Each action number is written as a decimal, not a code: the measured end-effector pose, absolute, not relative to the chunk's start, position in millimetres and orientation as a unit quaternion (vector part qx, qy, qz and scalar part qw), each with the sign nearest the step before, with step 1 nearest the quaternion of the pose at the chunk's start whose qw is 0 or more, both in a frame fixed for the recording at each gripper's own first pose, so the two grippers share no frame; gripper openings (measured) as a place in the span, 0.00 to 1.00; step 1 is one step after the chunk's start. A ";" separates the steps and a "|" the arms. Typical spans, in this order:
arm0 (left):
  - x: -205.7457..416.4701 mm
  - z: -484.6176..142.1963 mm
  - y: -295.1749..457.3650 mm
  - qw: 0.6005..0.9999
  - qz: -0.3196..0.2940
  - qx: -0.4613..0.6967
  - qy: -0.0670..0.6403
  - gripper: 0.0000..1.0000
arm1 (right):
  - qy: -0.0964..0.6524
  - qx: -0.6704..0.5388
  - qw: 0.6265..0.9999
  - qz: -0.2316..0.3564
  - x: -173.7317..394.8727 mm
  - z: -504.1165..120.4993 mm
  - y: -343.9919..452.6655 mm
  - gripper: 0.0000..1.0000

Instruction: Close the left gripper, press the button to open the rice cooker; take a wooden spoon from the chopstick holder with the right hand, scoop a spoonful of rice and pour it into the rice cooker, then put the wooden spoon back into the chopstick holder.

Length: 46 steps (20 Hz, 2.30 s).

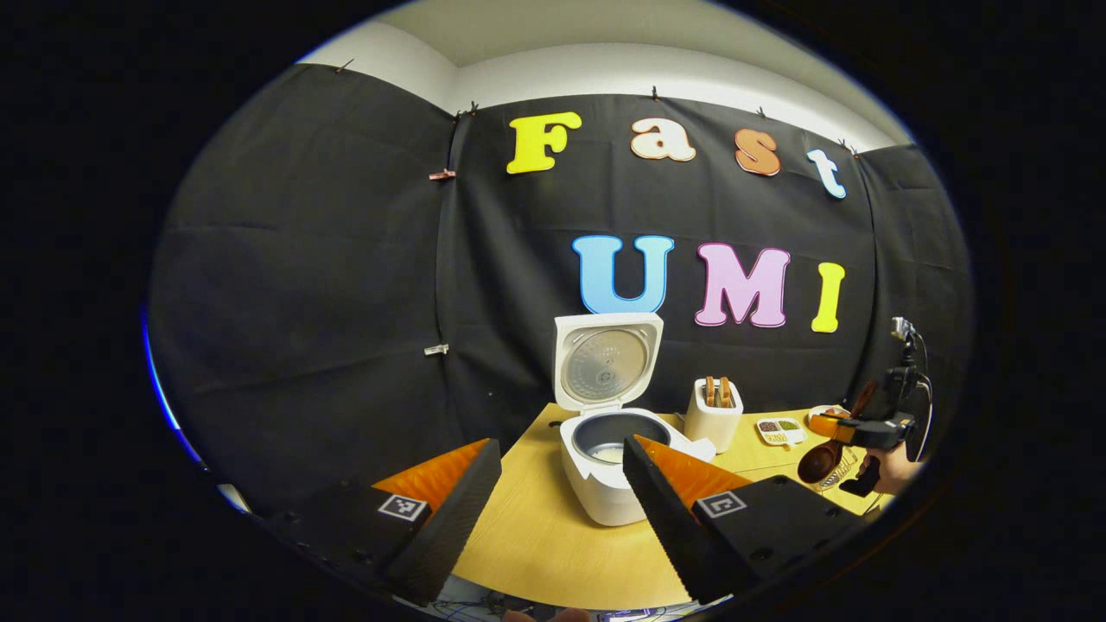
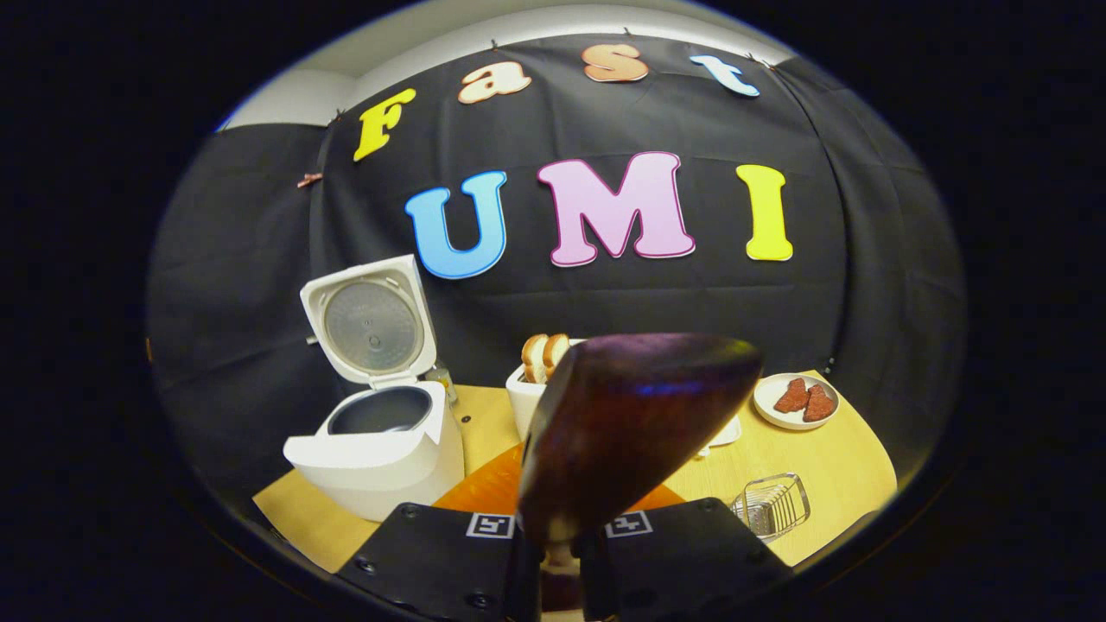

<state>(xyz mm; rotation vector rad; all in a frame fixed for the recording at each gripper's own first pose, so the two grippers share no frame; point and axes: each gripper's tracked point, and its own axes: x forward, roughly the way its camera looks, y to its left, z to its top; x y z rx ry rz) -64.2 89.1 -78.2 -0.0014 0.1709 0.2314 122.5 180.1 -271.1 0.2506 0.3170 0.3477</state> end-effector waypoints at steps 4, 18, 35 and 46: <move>-61.8 -85.8 105.5 0.989 0.118 -0.008 0.092 0.98 | 0.187 0.072 0.963 0.180 109.9 -314.0 199.9 0.18; -65.1 -101.0 126.5 0.985 0.135 -0.007 0.105 0.98 | 0.220 -0.084 0.958 0.162 90.6 -396.6 209.2 0.19; -94.1 -101.9 150.2 0.980 0.169 -0.013 0.108 0.98 | 0.317 0.266 0.908 0.070 90.4 -402.8 229.9 0.19; -86.9 -95.1 138.6 0.983 0.153 -0.018 0.096 0.98 | 0.299 0.393 0.869 0.023 109.8 -375.2 164.3 0.18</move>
